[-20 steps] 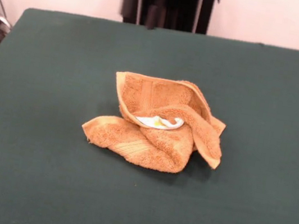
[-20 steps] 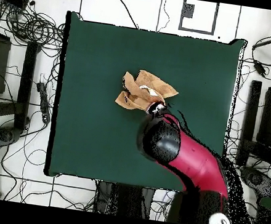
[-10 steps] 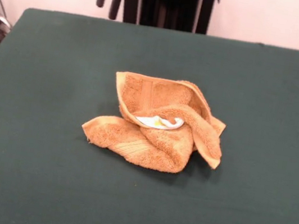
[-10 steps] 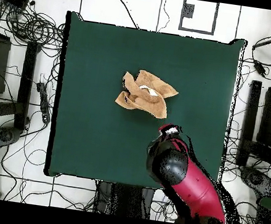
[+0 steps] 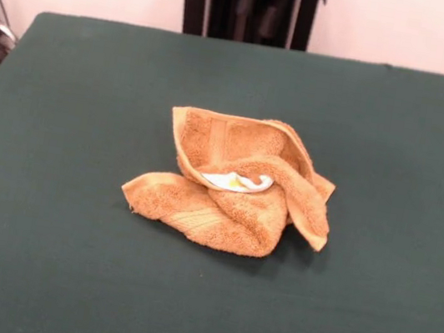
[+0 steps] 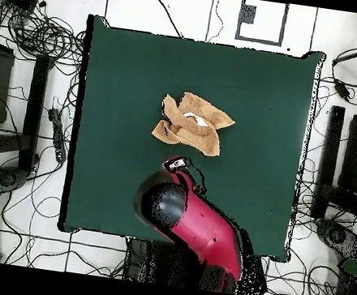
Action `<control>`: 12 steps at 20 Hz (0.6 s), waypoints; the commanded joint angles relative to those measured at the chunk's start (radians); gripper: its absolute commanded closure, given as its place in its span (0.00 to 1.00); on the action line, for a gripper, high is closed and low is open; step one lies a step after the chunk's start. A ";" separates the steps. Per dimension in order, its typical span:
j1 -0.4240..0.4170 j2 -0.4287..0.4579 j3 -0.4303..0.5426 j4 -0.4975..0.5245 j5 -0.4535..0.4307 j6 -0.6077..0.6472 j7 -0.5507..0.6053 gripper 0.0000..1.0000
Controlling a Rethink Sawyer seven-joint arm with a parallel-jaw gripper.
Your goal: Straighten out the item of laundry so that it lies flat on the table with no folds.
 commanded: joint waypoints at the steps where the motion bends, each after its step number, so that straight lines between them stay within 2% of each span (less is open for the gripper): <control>1: 0.064 0.076 -0.019 -0.172 0.051 0.217 0.263 0.00; 4: 0.063 0.093 -0.030 -0.272 0.023 0.307 0.234 0.00; 6: 0.033 0.109 -0.007 -0.316 0.008 0.337 0.193 0.00; 12: -0.063 0.173 0.100 -0.291 0.005 0.167 0.107 0.00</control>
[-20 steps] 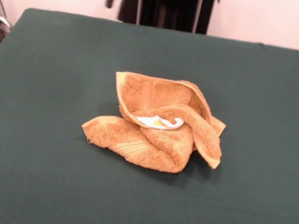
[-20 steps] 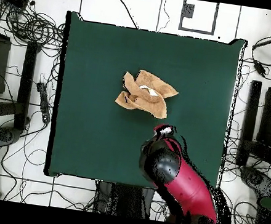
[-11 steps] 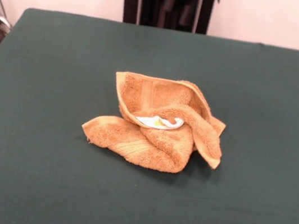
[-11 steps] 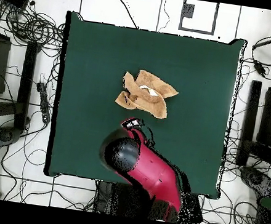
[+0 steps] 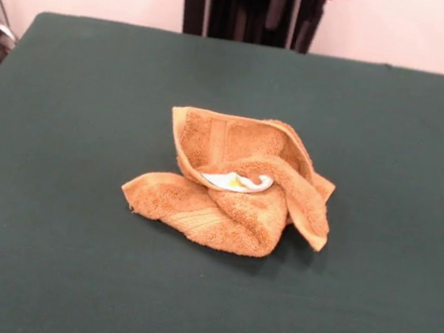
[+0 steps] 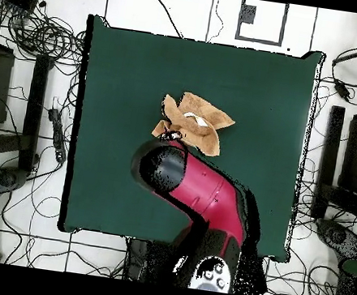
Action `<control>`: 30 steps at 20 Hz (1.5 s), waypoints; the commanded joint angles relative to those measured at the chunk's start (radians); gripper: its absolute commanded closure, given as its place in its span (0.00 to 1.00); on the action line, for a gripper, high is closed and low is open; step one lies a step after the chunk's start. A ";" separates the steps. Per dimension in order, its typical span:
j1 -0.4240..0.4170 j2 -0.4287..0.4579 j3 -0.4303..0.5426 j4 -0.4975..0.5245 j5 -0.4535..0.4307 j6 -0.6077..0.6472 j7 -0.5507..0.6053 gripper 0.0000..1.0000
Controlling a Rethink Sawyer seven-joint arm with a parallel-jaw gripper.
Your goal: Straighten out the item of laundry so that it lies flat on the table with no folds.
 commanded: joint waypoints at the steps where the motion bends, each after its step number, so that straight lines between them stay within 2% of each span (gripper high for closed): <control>1: -0.088 0.110 0.127 -0.064 0.006 -0.059 0.093 0.00; 5: -0.116 0.157 0.155 -0.052 -0.023 -0.066 0.064 0.00; 6: -0.135 0.171 0.184 -0.043 -0.029 -0.133 0.053 0.00; 8: -0.148 0.190 0.199 -0.045 -0.037 -0.173 0.053 0.00; 12: -0.176 0.183 0.258 0.006 -0.004 -0.204 0.096 0.00; 15: -0.192 0.156 0.313 0.070 0.014 -0.304 0.153 0.00; 20: -0.087 0.099 0.209 0.046 0.022 -0.198 0.201 0.00; 23: -0.020 0.063 0.119 -0.026 -0.008 -0.016 0.191 0.00; 26: 0.002 0.062 0.082 -0.084 -0.026 0.107 0.181 0.00; 28: 0.002 0.075 0.086 -0.085 -0.020 0.096 0.177 0.00; 30: -0.010 0.092 0.105 -0.065 -0.009 0.033 0.169 0.00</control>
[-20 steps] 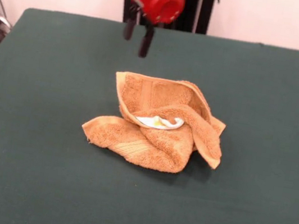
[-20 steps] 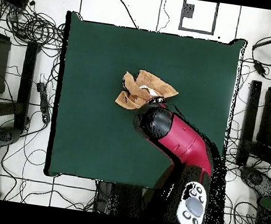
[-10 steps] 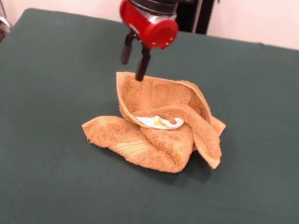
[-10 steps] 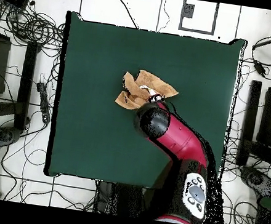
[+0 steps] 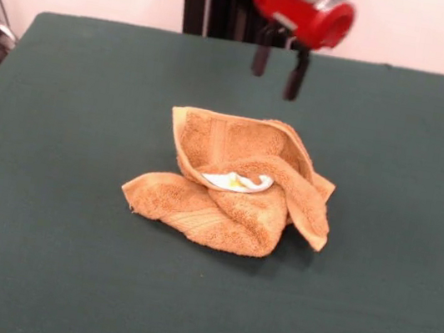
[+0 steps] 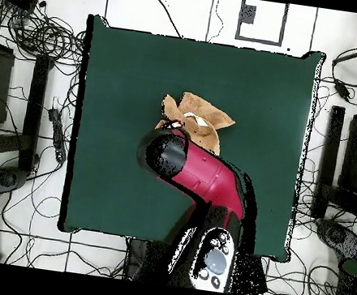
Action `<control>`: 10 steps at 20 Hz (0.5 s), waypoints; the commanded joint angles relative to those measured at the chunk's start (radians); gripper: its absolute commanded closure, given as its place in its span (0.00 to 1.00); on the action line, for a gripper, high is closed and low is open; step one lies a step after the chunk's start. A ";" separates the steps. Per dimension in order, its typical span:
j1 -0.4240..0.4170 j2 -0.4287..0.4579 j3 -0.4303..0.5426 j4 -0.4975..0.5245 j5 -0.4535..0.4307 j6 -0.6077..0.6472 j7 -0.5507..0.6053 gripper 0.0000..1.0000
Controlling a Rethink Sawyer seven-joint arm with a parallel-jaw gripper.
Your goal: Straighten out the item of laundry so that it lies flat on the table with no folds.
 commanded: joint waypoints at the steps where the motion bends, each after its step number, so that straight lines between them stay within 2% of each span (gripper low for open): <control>1: 0.018 0.023 0.047 -0.010 0.011 0.088 0.167 0.00; 10: -0.021 0.057 0.074 -0.024 -0.001 0.047 0.132 0.00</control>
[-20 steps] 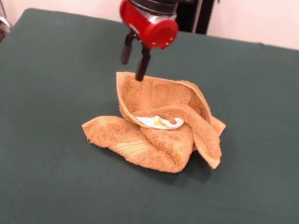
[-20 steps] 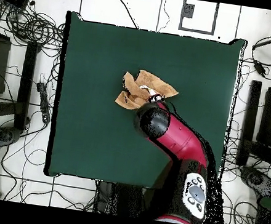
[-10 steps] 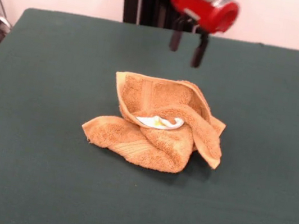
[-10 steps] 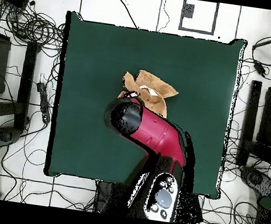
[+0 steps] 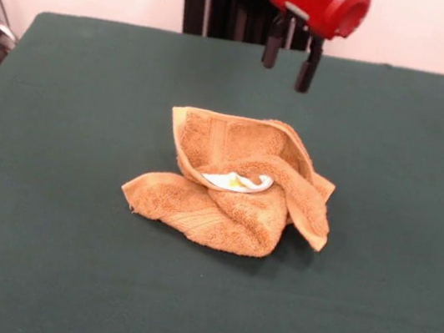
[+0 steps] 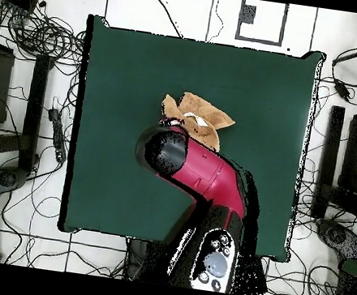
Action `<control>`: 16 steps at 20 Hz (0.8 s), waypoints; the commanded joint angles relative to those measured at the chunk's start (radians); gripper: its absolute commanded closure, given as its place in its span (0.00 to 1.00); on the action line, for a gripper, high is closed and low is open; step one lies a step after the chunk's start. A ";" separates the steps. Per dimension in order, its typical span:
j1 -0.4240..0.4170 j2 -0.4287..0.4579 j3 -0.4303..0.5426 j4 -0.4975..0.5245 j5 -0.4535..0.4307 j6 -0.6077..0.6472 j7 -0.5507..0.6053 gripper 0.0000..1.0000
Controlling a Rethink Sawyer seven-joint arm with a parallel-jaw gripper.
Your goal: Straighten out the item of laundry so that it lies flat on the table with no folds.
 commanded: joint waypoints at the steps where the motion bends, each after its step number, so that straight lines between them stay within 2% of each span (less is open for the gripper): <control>1: -0.020 0.073 0.079 -0.002 0.000 -0.007 0.132 0.00; 10: -0.023 0.114 0.159 0.107 0.066 -0.213 0.232 0.00; 16: -0.028 0.138 0.184 0.112 0.082 -0.287 0.234 0.00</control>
